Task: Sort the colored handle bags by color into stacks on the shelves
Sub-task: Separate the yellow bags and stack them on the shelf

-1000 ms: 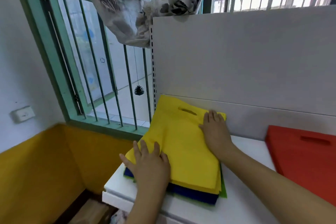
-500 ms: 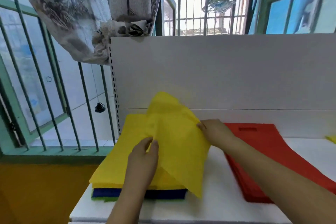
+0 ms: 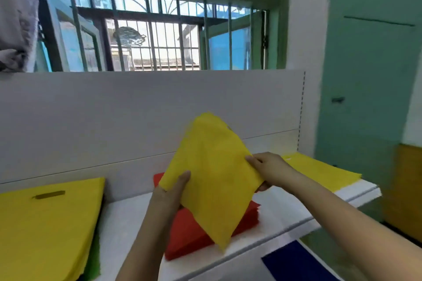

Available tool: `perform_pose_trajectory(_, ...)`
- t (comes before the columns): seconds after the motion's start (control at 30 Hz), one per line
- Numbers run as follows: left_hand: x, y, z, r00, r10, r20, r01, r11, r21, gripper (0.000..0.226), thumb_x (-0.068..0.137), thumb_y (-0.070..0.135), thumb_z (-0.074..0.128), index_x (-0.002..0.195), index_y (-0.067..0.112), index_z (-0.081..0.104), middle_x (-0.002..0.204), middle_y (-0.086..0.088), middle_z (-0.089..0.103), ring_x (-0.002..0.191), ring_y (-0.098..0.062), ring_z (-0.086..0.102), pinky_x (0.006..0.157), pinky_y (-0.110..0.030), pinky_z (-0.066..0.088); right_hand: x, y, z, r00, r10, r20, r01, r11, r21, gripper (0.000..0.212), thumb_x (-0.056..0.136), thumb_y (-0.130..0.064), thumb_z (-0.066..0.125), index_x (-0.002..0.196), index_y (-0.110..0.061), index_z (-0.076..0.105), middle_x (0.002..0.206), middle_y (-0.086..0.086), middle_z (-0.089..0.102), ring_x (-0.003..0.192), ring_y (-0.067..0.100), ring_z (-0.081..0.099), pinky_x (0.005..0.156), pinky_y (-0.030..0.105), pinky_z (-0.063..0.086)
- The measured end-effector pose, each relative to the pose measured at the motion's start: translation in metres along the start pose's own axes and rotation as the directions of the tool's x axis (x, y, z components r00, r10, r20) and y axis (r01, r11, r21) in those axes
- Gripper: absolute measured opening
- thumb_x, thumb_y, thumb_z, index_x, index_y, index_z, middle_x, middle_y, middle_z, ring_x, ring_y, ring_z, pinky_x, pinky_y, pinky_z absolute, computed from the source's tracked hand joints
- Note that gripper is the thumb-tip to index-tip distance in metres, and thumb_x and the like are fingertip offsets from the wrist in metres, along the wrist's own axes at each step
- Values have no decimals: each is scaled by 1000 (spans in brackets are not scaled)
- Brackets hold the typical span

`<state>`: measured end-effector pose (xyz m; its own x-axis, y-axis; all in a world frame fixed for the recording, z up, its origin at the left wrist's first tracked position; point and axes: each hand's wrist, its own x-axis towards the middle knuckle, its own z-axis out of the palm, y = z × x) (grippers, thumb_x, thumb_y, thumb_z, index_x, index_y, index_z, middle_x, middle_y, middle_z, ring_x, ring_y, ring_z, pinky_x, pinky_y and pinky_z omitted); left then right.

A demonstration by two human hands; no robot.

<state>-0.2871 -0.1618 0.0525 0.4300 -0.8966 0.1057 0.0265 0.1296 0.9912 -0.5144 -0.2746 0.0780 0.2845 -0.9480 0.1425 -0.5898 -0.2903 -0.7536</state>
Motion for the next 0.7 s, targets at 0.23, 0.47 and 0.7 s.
perform_pose_trajectory(0.23,5,-8,157,997,77,-8,-77,997,-2,11,92,9,63,85,17,63,80,-3,66,75,-26,64,70,-38,54,25,106,-119,970,30,-241,-13,997,73,37,99,-39,49,98,-9,72,90,11,71,81,27,67,76,44,58)
perform_pose_trajectory(0.47,10,-66,286,995,66,73,-82,968,235,40,75,43,55,74,3,61,71,-14,63,67,-24,53,65,-43,49,54,228,-196,846,247,-473,-95,942,322,22,92,-23,62,107,-11,73,103,-1,70,102,17,63,94,36,49)
perform_pose_trajectory(0.7,52,-120,344,979,-166,120,119,938,325,24,79,24,64,98,10,65,88,-10,68,76,-22,65,57,-28,53,112,327,-215,850,233,-472,-141,964,224,38,78,11,55,106,-9,73,106,4,70,95,13,60,85,19,42)
